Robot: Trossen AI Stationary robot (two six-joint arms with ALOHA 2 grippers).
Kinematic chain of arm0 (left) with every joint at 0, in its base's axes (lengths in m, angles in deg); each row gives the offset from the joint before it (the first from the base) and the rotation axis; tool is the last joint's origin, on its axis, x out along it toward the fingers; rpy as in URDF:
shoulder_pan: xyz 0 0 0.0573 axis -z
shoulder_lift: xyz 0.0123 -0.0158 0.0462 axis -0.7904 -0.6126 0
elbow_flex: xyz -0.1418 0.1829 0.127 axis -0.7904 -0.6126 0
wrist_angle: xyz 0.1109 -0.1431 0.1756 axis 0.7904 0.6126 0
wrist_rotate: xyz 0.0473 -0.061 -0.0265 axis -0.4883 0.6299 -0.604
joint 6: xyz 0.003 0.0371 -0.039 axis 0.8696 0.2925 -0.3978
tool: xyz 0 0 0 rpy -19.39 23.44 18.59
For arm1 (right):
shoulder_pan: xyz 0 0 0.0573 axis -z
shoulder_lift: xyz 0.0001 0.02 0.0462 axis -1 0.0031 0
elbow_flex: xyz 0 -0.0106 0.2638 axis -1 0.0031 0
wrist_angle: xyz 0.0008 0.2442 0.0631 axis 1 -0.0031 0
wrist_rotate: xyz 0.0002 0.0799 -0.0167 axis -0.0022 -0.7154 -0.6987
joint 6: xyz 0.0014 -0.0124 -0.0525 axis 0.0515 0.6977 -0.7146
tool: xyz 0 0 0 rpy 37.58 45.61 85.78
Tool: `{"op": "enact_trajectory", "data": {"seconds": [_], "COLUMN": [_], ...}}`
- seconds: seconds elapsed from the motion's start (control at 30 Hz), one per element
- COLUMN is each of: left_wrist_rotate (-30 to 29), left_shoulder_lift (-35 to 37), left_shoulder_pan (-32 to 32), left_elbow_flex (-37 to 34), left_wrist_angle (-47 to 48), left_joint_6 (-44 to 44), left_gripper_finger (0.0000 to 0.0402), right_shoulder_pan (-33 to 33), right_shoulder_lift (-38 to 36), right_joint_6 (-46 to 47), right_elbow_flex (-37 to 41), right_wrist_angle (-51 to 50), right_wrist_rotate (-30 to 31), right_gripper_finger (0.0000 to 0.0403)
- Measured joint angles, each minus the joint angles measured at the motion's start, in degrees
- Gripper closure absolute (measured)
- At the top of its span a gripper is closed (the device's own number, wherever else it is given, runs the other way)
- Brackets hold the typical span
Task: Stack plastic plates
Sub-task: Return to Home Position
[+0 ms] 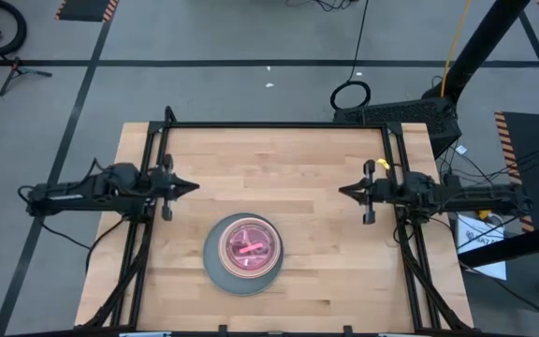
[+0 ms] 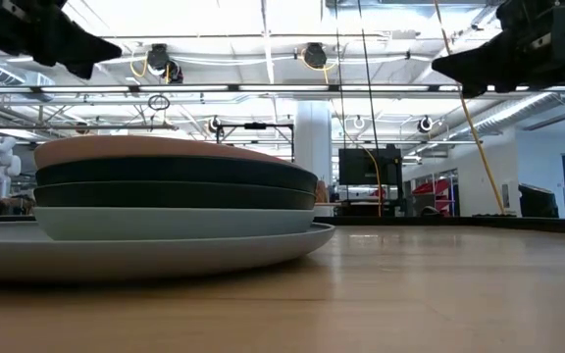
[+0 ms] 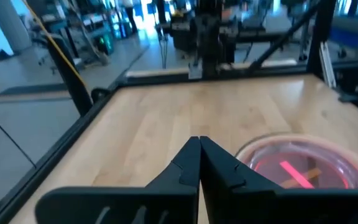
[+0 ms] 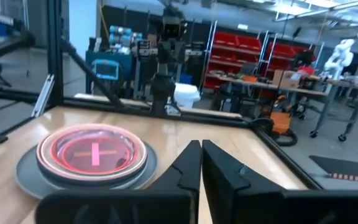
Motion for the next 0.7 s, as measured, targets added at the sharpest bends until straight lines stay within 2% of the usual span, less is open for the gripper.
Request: {"op": "enact_trajectory", "data": {"seconds": [0.33,0.4,0.7], "left_wrist_rotate": [-0.13,-0.12,1.36], "left_shoulder_lift": [7.54,8.36,10.07], "left_shoulder_pan": [0.07,0.07,0.07], "left_elbow_flex": [-7.46,-9.52,-20.24], "left_wrist_angle": [-3.27,-3.93,-16.55], "left_joint_6": [-2.41,-3.12,-7.07], "left_gripper_finger": [0.0396,0.0396,0.0396], "right_shoulder_pan": [3.08,3.65,4.22], "right_shoulder_lift": [-9.03,-10.28,-11.31], "right_joint_6": [6.97,8.73,7.21], "right_elbow_flex": [7.15,7.05,7.16], "right_wrist_angle": [1.28,-1.42,-2.51], "right_wrist_rotate": [0.44,1.45,1.58], "right_gripper_finger": [0.0395,0.0395,0.0395]}}
